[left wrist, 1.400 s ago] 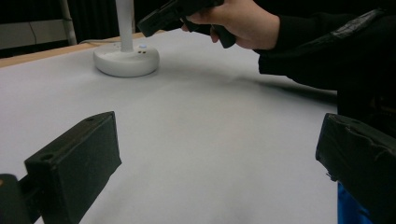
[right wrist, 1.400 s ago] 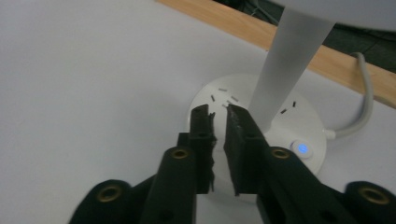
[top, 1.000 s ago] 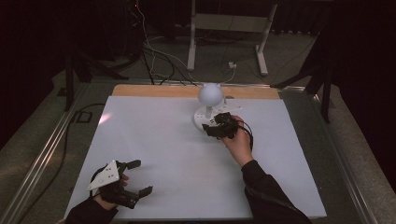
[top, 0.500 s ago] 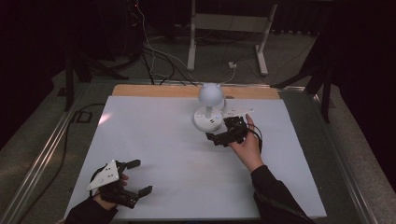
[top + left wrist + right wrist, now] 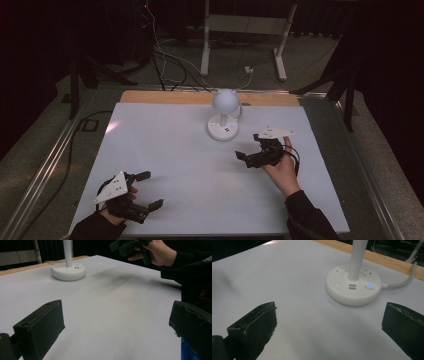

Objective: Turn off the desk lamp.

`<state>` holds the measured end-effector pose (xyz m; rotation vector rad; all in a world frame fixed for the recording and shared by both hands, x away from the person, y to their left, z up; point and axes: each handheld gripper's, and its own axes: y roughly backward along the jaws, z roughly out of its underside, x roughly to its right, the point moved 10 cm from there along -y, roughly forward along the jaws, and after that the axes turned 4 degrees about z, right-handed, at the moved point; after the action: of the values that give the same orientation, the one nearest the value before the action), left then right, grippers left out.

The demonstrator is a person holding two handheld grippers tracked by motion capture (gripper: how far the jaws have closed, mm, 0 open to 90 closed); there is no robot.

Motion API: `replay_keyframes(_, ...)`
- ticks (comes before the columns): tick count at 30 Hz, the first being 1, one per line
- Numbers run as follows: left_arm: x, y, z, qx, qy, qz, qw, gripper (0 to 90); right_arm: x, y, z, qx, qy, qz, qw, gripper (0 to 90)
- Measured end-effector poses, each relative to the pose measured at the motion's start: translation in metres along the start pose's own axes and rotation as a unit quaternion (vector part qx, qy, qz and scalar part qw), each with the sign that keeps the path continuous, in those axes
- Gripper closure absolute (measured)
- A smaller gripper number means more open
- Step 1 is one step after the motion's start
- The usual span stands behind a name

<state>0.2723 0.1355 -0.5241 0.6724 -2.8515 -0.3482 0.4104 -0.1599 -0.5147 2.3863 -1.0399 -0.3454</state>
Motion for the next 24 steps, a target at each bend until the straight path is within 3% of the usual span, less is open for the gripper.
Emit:
replay_keyframes(8,0.000,0.000,0.001,-0.002,-0.001,-0.001,1.0000,0.5,0.001,0.022,0.025,-0.009,-0.010,-0.008,0.9999,0.0)
replay_keyframes(24,0.000,-0.001,0.001,-0.003,-0.001,-0.001,1.0000,0.5,0.003,0.058,0.080,-0.033,-0.028,-0.002,0.9991,0.0)
